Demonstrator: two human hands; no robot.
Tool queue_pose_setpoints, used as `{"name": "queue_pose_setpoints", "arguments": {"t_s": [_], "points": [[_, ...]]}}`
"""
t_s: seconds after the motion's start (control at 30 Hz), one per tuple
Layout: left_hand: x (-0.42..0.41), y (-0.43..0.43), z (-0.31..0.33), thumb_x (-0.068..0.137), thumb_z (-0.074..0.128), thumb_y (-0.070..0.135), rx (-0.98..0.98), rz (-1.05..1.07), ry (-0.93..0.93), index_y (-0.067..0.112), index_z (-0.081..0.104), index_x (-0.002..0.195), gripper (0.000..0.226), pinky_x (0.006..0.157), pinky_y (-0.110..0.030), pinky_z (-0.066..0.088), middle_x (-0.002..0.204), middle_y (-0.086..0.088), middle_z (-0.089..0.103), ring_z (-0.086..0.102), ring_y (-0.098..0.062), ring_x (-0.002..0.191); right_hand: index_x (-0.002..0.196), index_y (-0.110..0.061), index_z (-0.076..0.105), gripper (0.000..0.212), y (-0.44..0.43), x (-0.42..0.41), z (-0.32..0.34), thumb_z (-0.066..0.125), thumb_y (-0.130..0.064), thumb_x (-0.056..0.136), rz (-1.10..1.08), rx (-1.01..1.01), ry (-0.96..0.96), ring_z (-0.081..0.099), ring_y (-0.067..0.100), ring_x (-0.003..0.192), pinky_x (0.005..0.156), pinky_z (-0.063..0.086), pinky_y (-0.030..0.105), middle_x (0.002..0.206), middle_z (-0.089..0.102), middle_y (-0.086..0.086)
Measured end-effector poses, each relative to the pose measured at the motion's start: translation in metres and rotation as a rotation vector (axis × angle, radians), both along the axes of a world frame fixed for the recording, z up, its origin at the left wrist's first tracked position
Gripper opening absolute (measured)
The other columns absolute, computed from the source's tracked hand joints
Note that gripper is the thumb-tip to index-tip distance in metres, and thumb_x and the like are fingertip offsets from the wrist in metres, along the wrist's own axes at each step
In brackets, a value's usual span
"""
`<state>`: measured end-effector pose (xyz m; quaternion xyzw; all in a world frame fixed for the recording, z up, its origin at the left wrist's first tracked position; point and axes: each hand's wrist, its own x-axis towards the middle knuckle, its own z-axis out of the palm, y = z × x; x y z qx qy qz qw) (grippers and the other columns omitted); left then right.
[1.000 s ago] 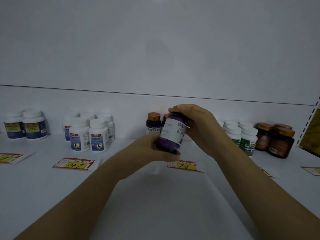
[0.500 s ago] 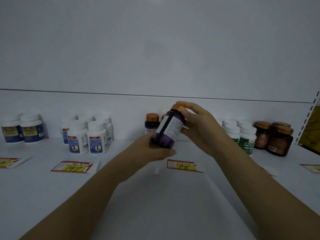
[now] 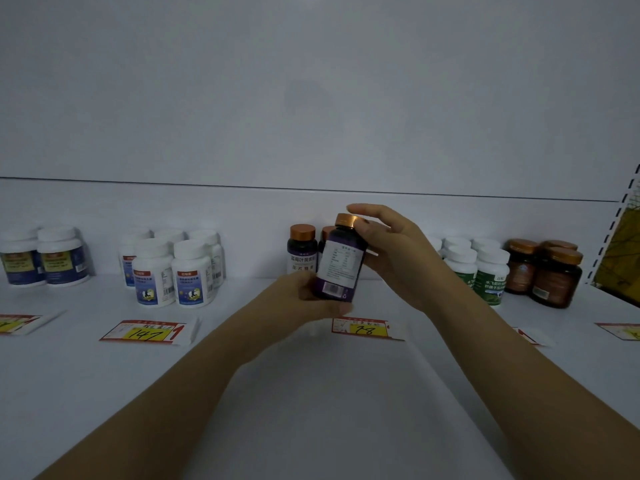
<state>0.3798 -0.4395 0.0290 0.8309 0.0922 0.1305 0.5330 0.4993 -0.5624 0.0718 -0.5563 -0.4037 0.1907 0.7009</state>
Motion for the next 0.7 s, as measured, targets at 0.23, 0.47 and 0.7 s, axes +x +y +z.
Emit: {"name": "queue_pose_setpoints", "arguments": {"t_s": [0.23, 0.47, 0.7], "points": [[0.0, -0.002, 0.0, 0.069, 0.08, 0.033, 0.171, 0.186, -0.163, 0.038, 0.045, 0.092, 0.041, 0.066, -0.009, 0.048, 0.086, 0.022, 0.058, 0.058, 0.005, 0.077, 0.114, -0.025, 0.062, 0.024, 0.009, -0.008, -0.001, 0.06, -0.03, 0.09, -0.155, -0.115, -0.24, 0.063, 0.013, 0.102, 0.079, 0.057, 0.026, 0.112, 0.064, 0.0], [-0.004, 0.001, 0.006, 0.076, 0.075, 0.022, 0.06, 0.026, -0.106, 0.03, 0.062, 0.106, 0.033, 0.074, -0.008, 0.049, 0.093, 0.017, 0.069, 0.066, 0.007, 0.083, 0.113, -0.026, 0.062, 0.024, -0.002, -0.001, 0.002, 0.054, -0.012, 0.094, -0.055, -0.002, -0.101, 0.068, 0.014, 0.094, 0.082, 0.058, 0.029, 0.104, 0.071, 0.004], [-0.006, 0.003, 0.007, 0.075, 0.076, 0.019, 0.105, 0.032, -0.114, 0.034, 0.058, 0.105, 0.038, 0.066, 0.0, 0.045, 0.089, 0.021, 0.065, 0.061, 0.012, 0.079, 0.124, -0.019, 0.057, 0.029, 0.003, -0.007, 0.001, 0.048, -0.015, 0.097, 0.034, 0.016, -0.088, 0.063, 0.016, 0.105, 0.091, 0.055, 0.035, 0.112, 0.066, 0.002]]}}
